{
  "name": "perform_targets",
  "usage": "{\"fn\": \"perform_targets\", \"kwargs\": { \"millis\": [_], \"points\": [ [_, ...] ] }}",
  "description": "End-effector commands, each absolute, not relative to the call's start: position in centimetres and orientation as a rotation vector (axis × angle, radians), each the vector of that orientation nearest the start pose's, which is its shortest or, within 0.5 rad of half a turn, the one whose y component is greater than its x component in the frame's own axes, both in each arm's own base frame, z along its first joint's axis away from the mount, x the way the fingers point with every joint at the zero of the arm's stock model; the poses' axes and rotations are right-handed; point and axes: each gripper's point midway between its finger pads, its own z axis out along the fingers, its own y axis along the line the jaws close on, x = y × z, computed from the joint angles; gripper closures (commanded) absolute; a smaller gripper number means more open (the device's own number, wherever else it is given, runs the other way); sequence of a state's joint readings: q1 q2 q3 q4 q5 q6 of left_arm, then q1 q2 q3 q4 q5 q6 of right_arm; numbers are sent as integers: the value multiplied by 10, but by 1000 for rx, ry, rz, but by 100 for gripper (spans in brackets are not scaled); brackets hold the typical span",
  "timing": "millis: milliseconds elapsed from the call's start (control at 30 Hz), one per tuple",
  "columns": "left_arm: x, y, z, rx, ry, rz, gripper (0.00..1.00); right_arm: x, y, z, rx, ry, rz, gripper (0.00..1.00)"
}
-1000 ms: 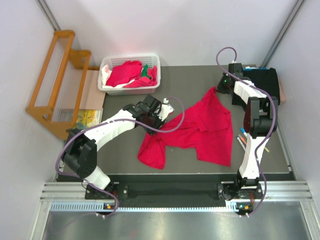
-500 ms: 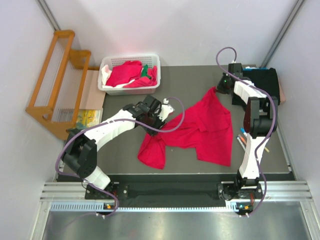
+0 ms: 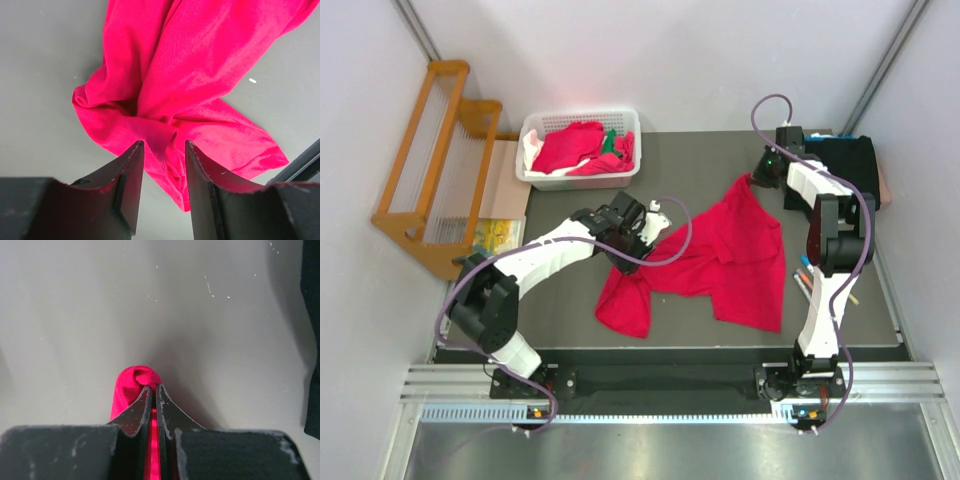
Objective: Fold and stack the t-shirts
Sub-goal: Flatten the tshirt out
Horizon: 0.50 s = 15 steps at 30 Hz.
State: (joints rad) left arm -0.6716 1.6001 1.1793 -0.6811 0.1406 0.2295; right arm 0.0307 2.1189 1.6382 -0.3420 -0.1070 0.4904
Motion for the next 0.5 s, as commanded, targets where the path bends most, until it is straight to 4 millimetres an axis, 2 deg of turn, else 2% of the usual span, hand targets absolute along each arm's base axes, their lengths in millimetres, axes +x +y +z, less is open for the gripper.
{"fn": "perform_targets", "kwargs": {
  "millis": [0, 267, 467],
  "points": [
    [273, -236, 88, 1205, 2399, -317, 59, 551, 60, 110, 462, 2295, 385, 100],
    [283, -238, 94, 1189, 2382, -303, 70, 552, 60, 112, 452, 2292, 387, 100],
    [284, -234, 94, 1181, 2377, -281, 92, 552, 60, 111, 451, 2293, 388, 100]
  ]
}}
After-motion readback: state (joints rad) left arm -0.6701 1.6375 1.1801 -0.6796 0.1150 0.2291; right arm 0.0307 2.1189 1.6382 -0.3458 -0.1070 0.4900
